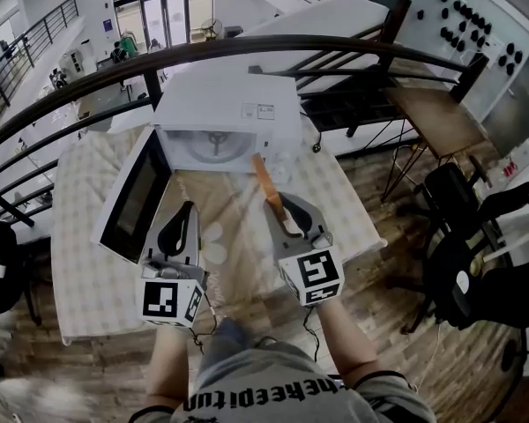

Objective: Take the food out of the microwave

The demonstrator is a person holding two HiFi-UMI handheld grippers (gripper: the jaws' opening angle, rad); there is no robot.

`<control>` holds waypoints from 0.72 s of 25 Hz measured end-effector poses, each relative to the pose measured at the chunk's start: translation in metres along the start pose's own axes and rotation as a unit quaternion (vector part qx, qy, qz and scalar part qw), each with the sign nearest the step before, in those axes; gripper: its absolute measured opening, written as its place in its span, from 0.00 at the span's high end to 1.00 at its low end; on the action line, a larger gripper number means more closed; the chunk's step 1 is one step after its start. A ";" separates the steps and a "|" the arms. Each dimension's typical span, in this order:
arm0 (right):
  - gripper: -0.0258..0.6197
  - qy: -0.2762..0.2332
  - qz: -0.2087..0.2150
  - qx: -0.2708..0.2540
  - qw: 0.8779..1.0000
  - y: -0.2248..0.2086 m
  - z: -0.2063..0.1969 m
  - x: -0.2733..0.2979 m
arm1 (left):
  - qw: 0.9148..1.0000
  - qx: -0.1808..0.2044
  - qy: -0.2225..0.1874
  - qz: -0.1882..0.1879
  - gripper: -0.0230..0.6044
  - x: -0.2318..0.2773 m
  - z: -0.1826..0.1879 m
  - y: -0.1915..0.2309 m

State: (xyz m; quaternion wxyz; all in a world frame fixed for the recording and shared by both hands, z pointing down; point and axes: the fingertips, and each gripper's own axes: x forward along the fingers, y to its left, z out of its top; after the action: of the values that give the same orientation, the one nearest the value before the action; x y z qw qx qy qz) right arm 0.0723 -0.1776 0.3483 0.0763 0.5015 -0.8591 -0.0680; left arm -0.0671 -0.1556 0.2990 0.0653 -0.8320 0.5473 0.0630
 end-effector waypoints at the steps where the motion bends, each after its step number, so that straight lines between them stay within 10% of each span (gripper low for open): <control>1: 0.83 -0.002 -0.001 0.002 1.000 0.000 0.001 -0.003 | 1.000 0.000 -0.001 0.000 0.95 -0.002 0.001 -0.002; 18: 0.83 -0.050 -0.021 0.049 0.997 -0.008 0.025 -0.058 | 1.000 0.004 -0.012 0.000 0.94 -0.025 0.017 -0.029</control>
State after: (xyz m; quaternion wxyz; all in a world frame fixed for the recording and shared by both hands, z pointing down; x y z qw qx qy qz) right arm 0.1022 -0.1300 0.3190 0.0070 0.5184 -0.8535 -0.0526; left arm -0.0510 -0.1185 0.2879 0.0748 -0.8308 0.5469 0.0708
